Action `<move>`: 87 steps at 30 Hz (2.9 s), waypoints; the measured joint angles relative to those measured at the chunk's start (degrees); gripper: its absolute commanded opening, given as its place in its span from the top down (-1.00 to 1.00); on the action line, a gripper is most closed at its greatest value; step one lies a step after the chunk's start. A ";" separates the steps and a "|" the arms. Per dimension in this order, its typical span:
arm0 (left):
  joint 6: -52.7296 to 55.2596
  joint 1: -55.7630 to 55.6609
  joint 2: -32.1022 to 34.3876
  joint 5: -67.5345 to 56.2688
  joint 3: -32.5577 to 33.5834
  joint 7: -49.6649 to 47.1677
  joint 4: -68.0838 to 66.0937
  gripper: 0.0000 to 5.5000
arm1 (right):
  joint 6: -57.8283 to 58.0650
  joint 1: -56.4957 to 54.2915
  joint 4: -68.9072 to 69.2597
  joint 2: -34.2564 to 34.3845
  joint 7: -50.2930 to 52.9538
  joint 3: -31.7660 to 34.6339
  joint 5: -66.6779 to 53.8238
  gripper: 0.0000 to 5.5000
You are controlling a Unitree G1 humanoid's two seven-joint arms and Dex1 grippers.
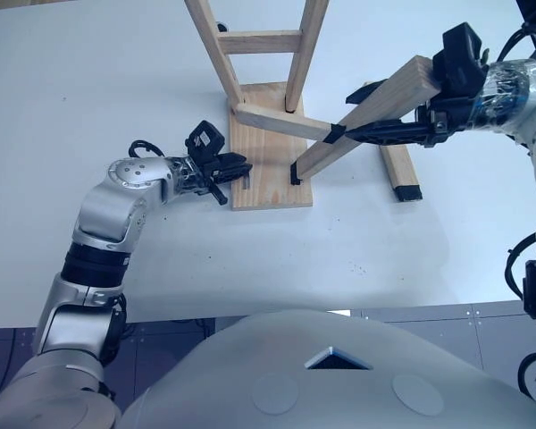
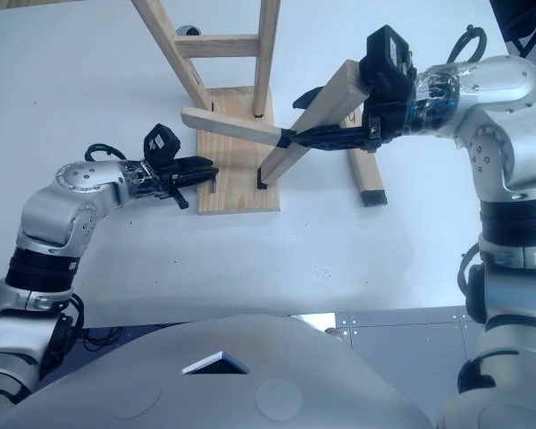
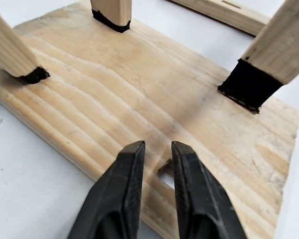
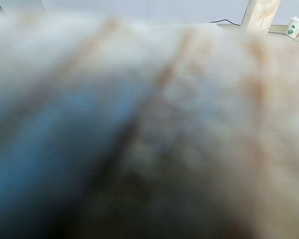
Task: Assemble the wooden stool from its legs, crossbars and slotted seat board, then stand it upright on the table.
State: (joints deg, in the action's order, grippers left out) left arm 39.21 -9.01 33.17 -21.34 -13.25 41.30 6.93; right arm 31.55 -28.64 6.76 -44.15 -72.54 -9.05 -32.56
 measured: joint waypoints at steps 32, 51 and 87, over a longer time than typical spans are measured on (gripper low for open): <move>-0.31 3.58 -7.39 1.07 0.70 -6.12 2.22 0.65 | -0.11 -8.46 -0.54 -1.76 -3.46 -7.02 7.50 0.25; -3.44 7.02 -13.01 -1.22 7.42 -10.34 0.31 0.65 | -0.26 -14.64 -5.86 1.04 -3.41 -13.54 11.48 0.25; -4.35 7.09 -15.94 -4.05 29.20 -22.45 -4.91 0.65 | 18.81 -14.77 -2.60 3.86 4.39 -11.29 8.57 -0.43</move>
State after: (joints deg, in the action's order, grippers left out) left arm 34.86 -1.92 17.24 -25.40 15.95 18.85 2.01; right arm 50.35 -43.40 4.16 -40.28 -68.15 -20.34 -23.99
